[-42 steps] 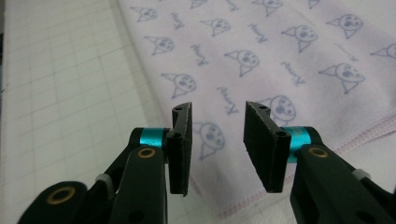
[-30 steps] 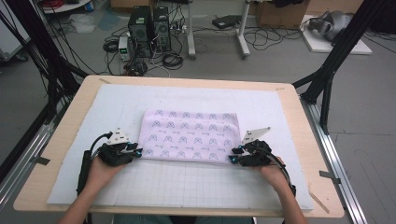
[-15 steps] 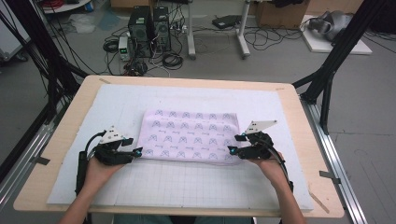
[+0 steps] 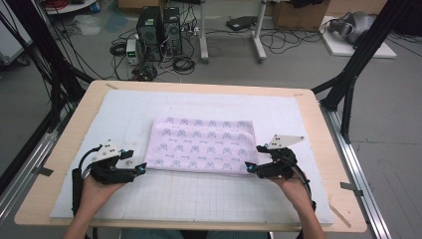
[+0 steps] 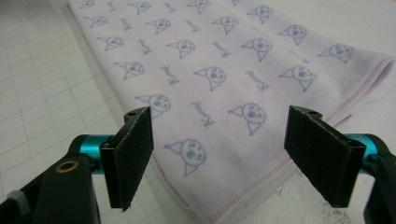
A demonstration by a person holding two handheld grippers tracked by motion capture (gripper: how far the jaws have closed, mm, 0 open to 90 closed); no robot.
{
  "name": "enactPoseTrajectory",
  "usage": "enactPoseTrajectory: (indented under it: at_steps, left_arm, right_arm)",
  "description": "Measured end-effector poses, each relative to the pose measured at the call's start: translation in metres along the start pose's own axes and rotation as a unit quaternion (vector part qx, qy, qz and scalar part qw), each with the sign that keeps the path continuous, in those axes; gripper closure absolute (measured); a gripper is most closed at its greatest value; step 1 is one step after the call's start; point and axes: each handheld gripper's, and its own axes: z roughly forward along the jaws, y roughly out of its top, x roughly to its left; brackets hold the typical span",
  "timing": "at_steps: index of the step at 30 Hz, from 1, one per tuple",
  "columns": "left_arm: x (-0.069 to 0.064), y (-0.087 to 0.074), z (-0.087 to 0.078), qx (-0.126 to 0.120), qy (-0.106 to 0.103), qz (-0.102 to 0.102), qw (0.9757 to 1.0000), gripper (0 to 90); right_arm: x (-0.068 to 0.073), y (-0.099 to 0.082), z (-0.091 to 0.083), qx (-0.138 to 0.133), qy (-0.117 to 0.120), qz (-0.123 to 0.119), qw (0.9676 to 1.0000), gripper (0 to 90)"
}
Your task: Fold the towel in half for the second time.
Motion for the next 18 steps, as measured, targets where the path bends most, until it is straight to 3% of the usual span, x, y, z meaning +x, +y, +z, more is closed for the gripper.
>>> enactPoseTrajectory:
  at_steps: [18]
  left_arm:
    - [-0.007,-0.011,-0.019,-0.004,0.01,0.008,0.9999,26.2]
  right_arm:
    - [0.007,-0.021,-0.031,-0.012,-0.007,-0.001,0.9999,21.5]
